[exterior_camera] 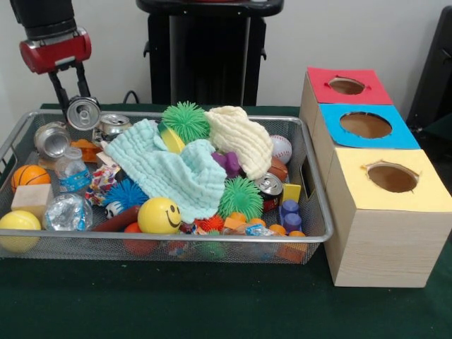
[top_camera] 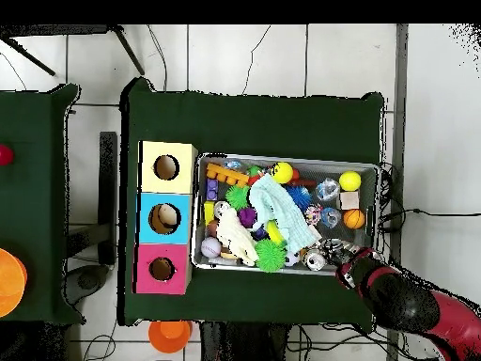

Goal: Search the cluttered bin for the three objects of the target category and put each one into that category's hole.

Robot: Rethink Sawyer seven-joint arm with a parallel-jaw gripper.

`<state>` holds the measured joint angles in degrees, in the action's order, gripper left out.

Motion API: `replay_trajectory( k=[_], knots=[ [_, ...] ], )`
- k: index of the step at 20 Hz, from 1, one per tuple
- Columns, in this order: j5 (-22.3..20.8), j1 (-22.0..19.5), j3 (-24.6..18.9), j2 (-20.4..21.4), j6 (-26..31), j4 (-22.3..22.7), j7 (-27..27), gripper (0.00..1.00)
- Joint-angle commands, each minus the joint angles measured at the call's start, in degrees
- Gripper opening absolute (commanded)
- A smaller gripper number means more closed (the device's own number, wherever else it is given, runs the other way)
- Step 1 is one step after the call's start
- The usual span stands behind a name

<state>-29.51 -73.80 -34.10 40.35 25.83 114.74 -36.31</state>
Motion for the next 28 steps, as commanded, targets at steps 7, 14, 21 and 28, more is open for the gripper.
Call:
replay_trajectory(
  k=[7,14,21,28],
  knots=[
    [-1.77,-2.04,-7.63,-0.74,8.56,2.04,4.99,0.00],
    [0.45,-5.32,-12.82,-3.53,7.19,3.66,4.59,0.00],
    [1.57,-7.28,-17.70,-5.18,5.87,6.26,1.57,0.00],
    [0.33,-6.90,-17.61,-5.06,7.23,6.12,0.87,0.00]
  ],
)
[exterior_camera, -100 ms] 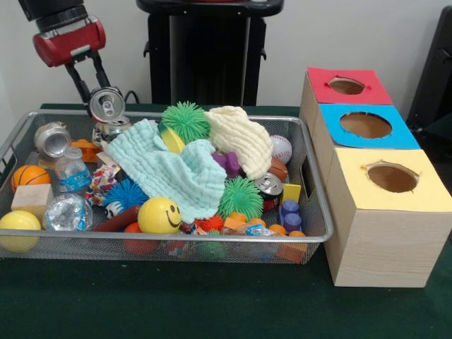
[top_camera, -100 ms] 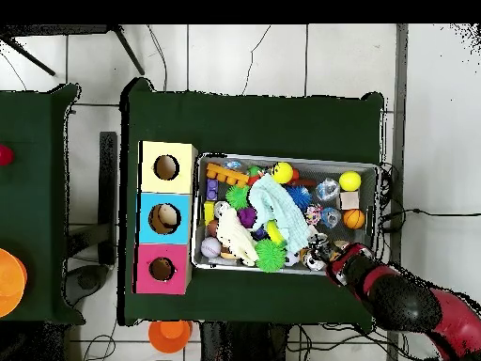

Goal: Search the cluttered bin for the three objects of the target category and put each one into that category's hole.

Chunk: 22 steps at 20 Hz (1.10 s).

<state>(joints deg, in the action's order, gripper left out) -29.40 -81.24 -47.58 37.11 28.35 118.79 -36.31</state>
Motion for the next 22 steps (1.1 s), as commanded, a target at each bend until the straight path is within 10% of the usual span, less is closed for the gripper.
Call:
replay_trajectory(
  k=[1,2,3,14,22],
  knots=[
    [0.09,0.59,-4.08,-1.75,4.85,2.00,0.82,0.00],
    [-0.04,0.65,-4.04,-1.69,4.98,1.93,0.77,0.00],
    [-0.17,0.70,-3.99,-1.62,5.11,1.87,0.72,1.00],
    [-4.32,2.81,-1.57,0.26,7.80,0.05,3.61,1.00],
    [-14.92,10.66,4.49,10.02,14.43,-7.35,5.37,1.00]
  ],
)
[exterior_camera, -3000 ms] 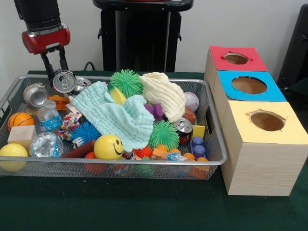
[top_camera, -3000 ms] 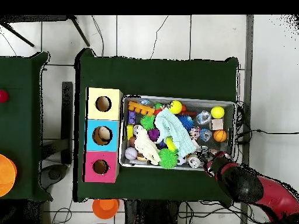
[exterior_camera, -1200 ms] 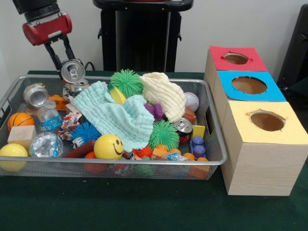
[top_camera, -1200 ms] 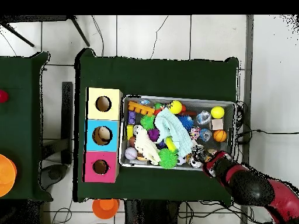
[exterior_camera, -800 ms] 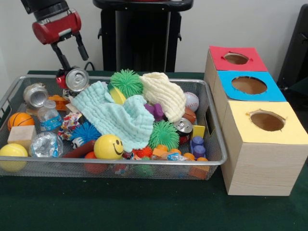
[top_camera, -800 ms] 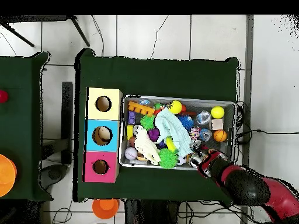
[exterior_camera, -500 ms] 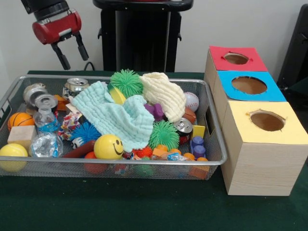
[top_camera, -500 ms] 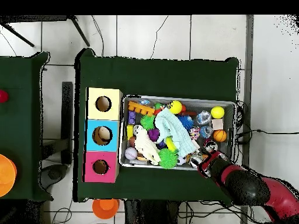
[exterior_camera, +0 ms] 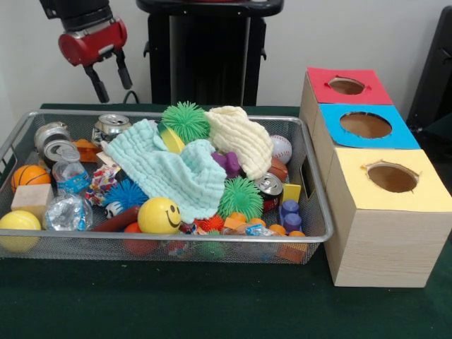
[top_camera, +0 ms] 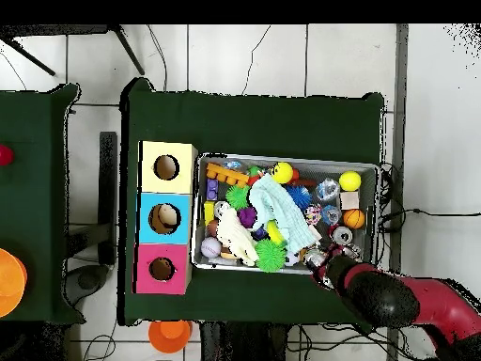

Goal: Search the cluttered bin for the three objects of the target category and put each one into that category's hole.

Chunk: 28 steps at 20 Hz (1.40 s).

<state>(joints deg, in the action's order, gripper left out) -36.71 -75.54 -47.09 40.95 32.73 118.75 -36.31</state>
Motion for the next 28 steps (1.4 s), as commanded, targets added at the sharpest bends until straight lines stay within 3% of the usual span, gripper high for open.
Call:
replay_trajectory(
  k=[1,10,16,20,28],
  knots=[
    [-9.05,5.79,4.39,6.96,10.39,-7.92,5.26,1.00],
    [-20.73,12.01,9.05,8.97,10.55,-11.27,0.94,1.00],
    [-21.16,12.52,10.08,8.73,6.61,-12.27,-1.52,1.00],
    [-20.98,12.41,9.92,5.75,3.30,-13.35,-2.60,1.00],
    [-21.01,12.53,9.85,-1.68,1.55,-19.84,-0.28,1.00]
  ],
)
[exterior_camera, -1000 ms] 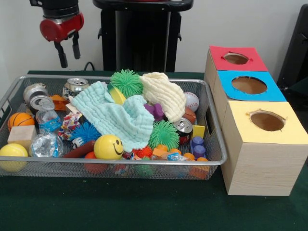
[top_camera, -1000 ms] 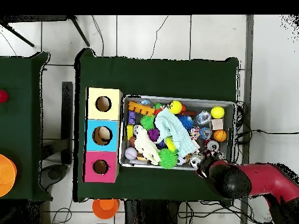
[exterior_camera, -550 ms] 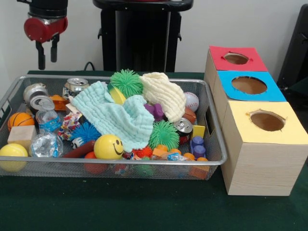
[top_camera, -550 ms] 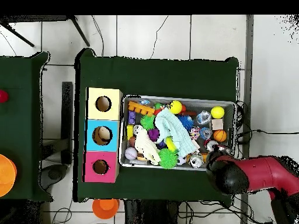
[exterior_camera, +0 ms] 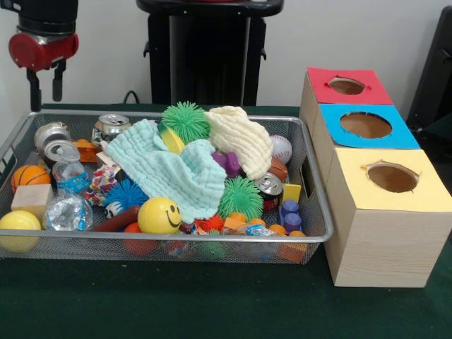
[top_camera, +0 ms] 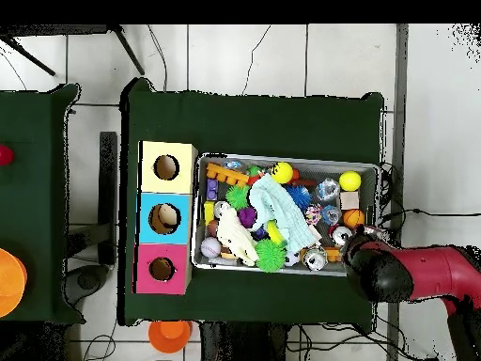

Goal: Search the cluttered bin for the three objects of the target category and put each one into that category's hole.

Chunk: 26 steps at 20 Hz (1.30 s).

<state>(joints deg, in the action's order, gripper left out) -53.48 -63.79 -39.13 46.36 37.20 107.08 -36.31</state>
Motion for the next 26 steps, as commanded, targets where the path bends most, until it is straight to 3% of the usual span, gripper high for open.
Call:
replay_trajectory(
  k=[1,11,21,26],
  knots=[
    [-4.03,0.50,1.63,-7.88,-3.34,-8.50,0.14,1.00],
    [-3.30,-1.73,0.28,-10.26,-5.44,-9.96,3.30,1.00],
    [-7.16,2.74,5.05,-14.55,-4.11,-15.36,0.62,1.00],
    [-6.72,4.03,6.25,-16.64,-2.84,-16.69,0.24,1.00]
  ],
)
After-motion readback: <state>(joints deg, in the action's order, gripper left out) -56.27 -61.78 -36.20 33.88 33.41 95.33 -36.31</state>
